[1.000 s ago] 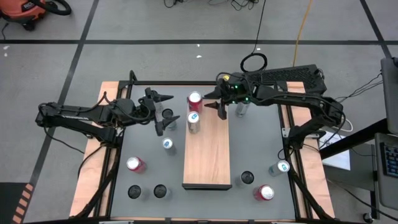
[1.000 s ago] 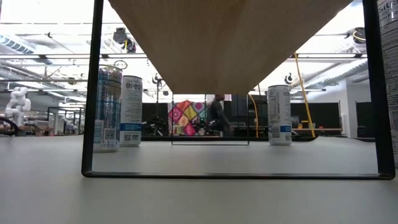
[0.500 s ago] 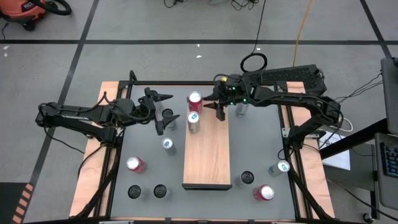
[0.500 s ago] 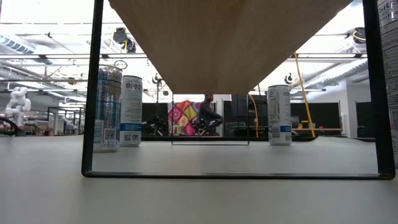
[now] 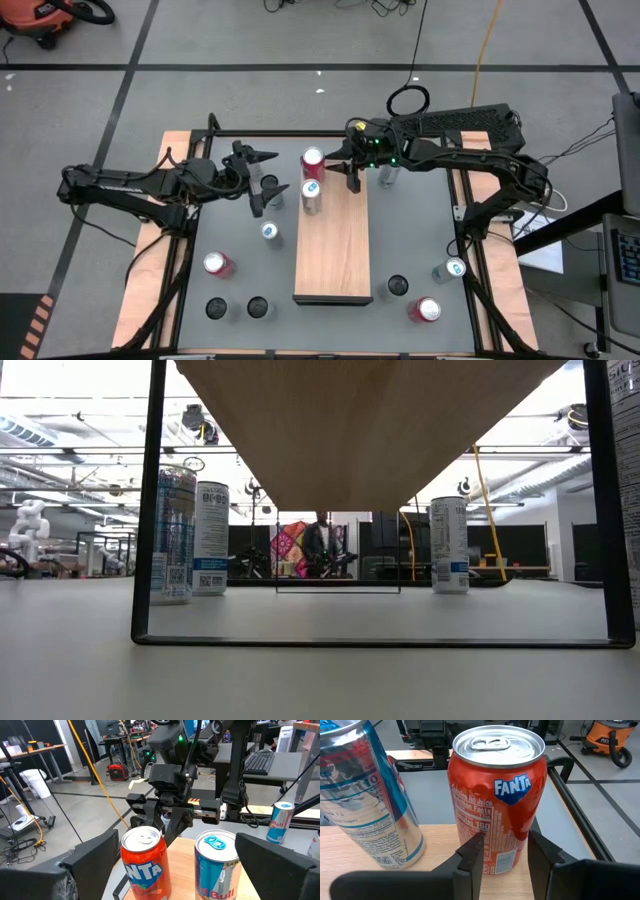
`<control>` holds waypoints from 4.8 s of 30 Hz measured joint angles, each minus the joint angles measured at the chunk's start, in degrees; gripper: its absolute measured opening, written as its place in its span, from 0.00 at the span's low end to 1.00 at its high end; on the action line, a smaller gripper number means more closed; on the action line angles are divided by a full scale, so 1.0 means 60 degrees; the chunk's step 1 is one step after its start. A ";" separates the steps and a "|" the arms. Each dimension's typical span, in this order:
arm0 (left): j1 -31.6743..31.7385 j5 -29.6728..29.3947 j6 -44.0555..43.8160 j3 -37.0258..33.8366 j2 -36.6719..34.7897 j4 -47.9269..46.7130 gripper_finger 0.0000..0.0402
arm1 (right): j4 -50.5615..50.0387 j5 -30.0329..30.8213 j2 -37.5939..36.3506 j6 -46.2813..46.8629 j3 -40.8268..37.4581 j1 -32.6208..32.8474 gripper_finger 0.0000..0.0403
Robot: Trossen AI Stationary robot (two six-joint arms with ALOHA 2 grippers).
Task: Place canned beverage on shelf
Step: Put the top right orange soda can on the shelf aligned with the other blue soda can, then put the left orange soda can on the shelf
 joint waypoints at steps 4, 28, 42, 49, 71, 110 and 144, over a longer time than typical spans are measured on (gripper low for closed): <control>0.0000 -0.0001 -0.0001 0.0000 0.0000 -0.0019 0.99 | 0.0000 -0.0001 0.0000 -0.0007 0.0000 0.0000 0.22; -0.1176 -0.0573 -0.2778 0.0000 -0.0217 -0.4351 0.99 | -0.4776 0.1927 -0.3120 0.0556 0.0000 0.2796 0.22; -0.2595 -0.0595 -0.4632 0.0000 -0.0208 -0.5798 0.99 | -0.5217 0.3438 -0.3300 0.1297 -0.0557 0.5376 0.22; -0.3140 -0.0565 -0.5125 0.0000 -0.0172 -0.5897 0.99 | -0.3106 0.3795 -0.3303 0.1078 -0.1643 0.5821 0.22; -0.5564 0.0441 -0.3461 0.0000 -0.0022 -0.6015 0.98 | -0.1188 0.3751 -0.3304 0.0815 -0.2189 0.6145 0.22; -0.6841 0.2710 -0.8250 -0.0174 0.1835 -1.0683 0.98 | -0.0656 0.3751 -0.3304 0.0670 -0.2189 0.6138 0.22; -0.6093 0.0364 -1.0982 0.3673 0.2307 -1.3678 0.70 | 0.1664 0.6590 -0.2265 0.0043 -0.2098 0.6360 0.22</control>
